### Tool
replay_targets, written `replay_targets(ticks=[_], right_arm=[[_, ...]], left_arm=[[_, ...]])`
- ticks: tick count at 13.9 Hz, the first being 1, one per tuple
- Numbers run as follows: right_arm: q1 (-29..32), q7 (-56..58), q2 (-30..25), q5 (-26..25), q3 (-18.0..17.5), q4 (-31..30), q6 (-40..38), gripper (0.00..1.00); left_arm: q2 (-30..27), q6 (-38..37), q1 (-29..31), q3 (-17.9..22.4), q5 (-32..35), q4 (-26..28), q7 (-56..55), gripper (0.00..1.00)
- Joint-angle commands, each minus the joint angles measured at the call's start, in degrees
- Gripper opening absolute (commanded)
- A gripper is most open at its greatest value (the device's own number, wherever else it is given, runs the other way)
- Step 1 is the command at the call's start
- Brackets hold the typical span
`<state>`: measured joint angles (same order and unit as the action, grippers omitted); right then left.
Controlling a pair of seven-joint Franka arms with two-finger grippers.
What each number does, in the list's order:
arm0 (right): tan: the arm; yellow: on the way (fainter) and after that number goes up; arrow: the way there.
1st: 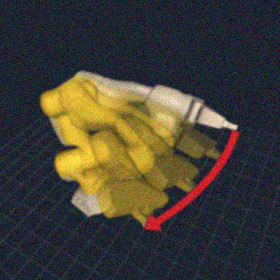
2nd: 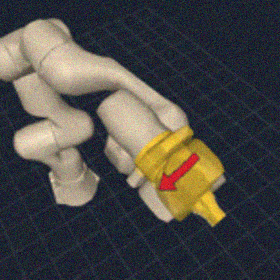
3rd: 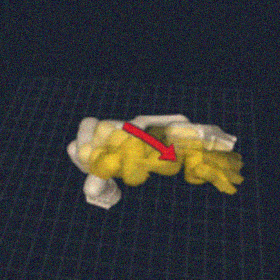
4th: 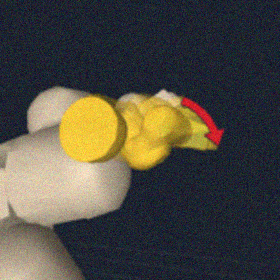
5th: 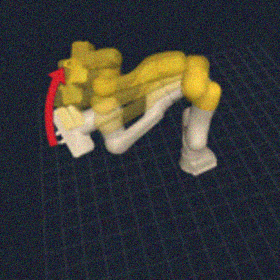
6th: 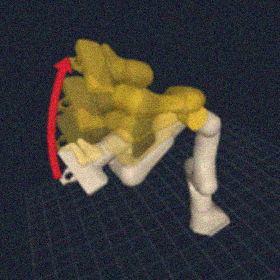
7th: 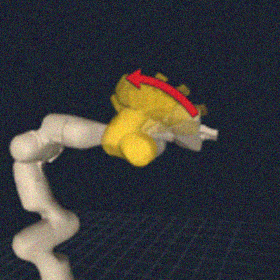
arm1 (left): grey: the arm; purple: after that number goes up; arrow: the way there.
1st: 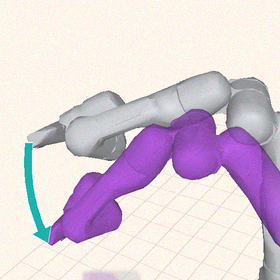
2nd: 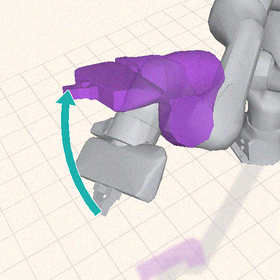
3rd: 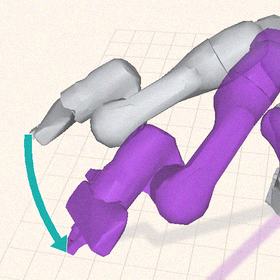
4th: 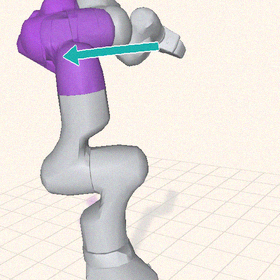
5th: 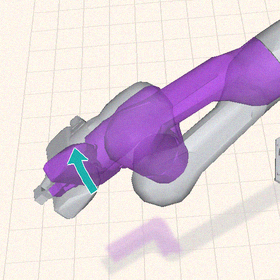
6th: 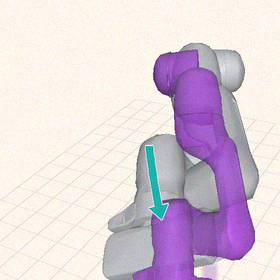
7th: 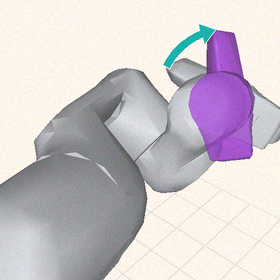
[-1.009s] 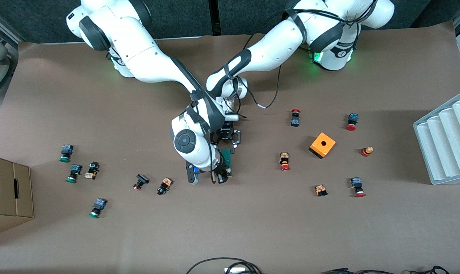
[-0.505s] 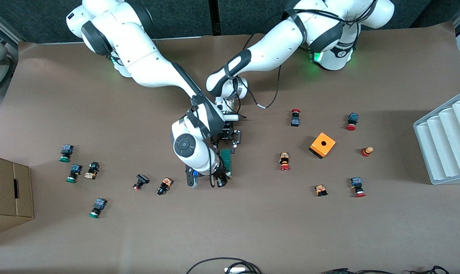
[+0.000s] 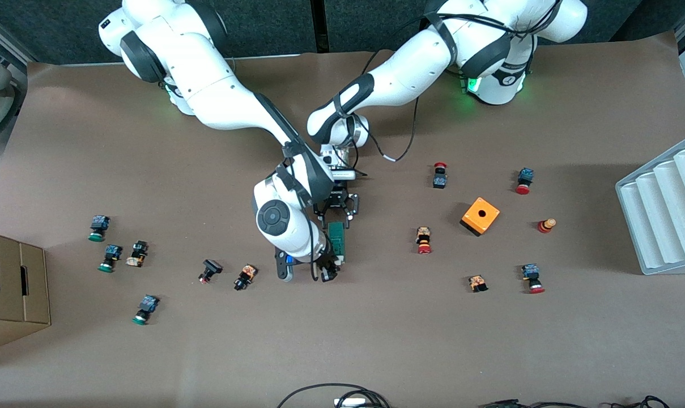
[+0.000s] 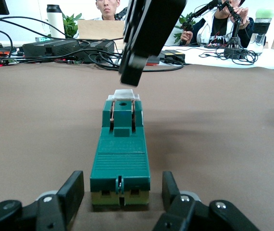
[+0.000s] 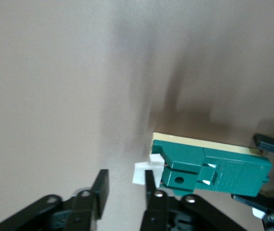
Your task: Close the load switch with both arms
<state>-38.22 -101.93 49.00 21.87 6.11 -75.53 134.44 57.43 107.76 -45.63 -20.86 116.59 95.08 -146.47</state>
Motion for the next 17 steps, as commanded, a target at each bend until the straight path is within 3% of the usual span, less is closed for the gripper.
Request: replay_targets(ticks=[1,7,14,15,17], right_arm=[[2.1,3.5,-4.2,1.2,-0.1,0.6,-6.1,1.0],[10.9,32.4,-21.1,-0.3,-0.1,-6.4,-24.0,1.0],[23.2,70.1,-40.0,-9.0,-0.2,-15.1,-41.5,1.0],[25.0,75.0,-42.1,-10.0,-0.2,-16.1,-43.1,1.0],[28.5,85.2,-46.7,-12.9,-0.1,-19.6,-44.0,1.0]], left_arm=[[1.9,0.4,-0.8,0.6,0.9,-2.1,-0.6,0.73],[1.9,0.4,-0.8,0.6,0.9,-2.1,-0.5,0.73],[1.5,0.5,-0.8,0.6,0.8,-2.1,0.0,0.73],[1.4,0.5,-0.7,0.6,0.7,-2.1,0.0,0.75],[1.2,0.6,-0.7,0.6,0.6,-2.2,0.0,0.96]])
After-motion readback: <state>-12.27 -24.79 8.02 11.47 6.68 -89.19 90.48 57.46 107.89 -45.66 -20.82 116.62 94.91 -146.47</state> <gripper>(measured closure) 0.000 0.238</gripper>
